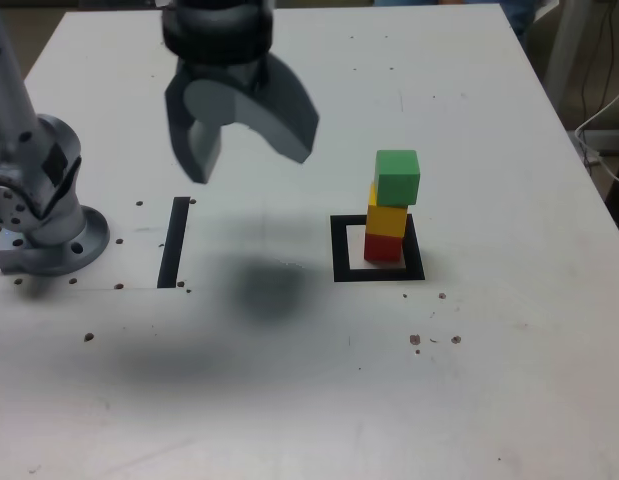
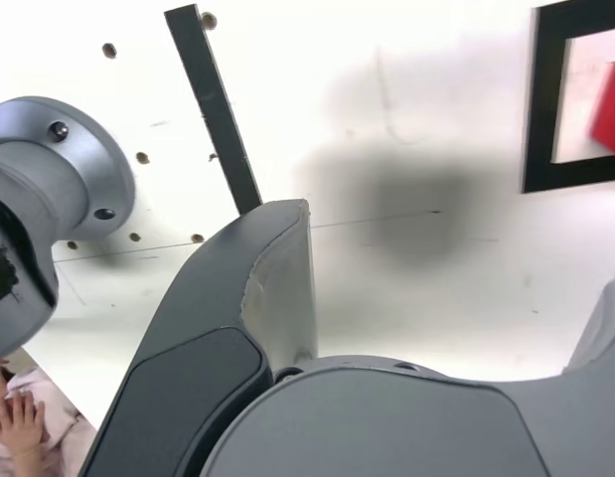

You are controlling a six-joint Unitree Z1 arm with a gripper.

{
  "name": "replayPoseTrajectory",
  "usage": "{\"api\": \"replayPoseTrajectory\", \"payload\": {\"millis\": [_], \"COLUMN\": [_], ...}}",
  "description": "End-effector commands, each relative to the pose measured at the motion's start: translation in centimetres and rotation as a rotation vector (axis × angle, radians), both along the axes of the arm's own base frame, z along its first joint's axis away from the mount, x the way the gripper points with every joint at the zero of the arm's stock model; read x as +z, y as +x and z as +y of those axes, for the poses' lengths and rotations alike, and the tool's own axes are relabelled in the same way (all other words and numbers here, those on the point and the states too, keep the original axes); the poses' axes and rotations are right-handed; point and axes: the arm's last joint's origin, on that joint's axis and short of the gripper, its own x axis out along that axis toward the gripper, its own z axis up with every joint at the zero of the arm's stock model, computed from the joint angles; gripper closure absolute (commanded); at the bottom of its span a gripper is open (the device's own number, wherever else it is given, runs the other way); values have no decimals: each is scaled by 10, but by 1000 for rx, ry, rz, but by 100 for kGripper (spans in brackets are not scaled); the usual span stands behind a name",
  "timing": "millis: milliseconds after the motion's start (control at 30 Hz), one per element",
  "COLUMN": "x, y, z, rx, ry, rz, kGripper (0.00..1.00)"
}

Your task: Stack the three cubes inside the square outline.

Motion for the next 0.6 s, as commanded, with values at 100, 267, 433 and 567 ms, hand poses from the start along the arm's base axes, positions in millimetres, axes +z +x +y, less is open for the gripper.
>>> {"api": "replayPoseTrajectory", "payload": {"millis": [100,267,433,567], "x": [-15,-26,-32,-34], "y": [-19,-30,-35,-33], "z": [6,8,10,12], "rx": [14,12,9,5], "ry": [16,39,69,106], "rz": [27,57,47,24], "kGripper": [0,0,0,0]}}
